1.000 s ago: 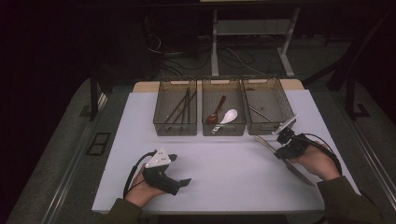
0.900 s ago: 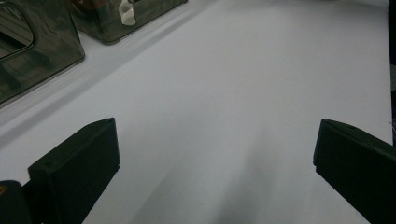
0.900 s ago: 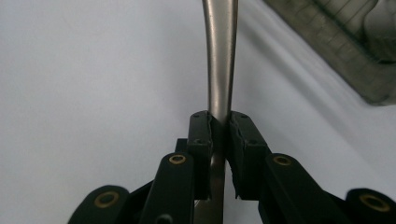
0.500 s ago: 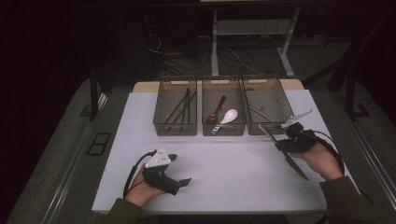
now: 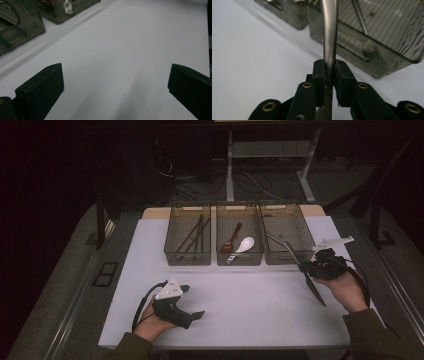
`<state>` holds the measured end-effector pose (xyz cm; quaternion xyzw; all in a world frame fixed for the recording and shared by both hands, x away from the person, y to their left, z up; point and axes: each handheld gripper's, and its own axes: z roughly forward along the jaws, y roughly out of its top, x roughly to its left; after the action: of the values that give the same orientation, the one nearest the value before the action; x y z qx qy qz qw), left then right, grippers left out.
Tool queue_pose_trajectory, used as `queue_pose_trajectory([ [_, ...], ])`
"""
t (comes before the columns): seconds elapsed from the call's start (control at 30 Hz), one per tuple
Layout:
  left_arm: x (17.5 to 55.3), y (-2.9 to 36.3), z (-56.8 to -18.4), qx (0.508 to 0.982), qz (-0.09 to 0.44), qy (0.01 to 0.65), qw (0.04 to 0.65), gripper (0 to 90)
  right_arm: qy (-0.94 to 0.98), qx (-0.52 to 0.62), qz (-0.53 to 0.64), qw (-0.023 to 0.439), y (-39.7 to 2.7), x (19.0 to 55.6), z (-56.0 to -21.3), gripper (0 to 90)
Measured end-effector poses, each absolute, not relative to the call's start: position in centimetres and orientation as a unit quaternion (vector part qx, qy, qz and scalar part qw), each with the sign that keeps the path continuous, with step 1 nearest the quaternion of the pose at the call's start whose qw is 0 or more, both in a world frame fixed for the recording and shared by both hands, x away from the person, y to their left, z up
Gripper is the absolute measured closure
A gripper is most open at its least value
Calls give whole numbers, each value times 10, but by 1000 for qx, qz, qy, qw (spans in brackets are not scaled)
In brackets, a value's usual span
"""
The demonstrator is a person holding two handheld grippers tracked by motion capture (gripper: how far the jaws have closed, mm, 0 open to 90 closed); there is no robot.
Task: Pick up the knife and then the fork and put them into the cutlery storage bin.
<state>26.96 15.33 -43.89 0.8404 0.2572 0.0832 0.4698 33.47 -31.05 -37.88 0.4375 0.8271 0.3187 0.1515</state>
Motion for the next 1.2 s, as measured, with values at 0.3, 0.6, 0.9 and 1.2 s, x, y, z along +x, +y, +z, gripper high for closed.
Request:
queue_pose_trajectory([
  [0.3, 270, 153, -439, 841, 83, 257, 470, 0, 801, 444, 361, 175, -321, 334, -374, 789],
  [0.6, 269, 153, -439, 840, 83, 257, 470, 0, 773, 451, 401, 195, -330, 334, -367, 789],
  [0.9, 269, 153, -439, 840, 84, 258, 470, 0, 762, 449, 422, 198, -335, 337, -361, 789],
  [1.2, 270, 153, -439, 841, 85, 257, 469, 0, 756, 445, 433, 206, -334, 344, -351, 788],
])
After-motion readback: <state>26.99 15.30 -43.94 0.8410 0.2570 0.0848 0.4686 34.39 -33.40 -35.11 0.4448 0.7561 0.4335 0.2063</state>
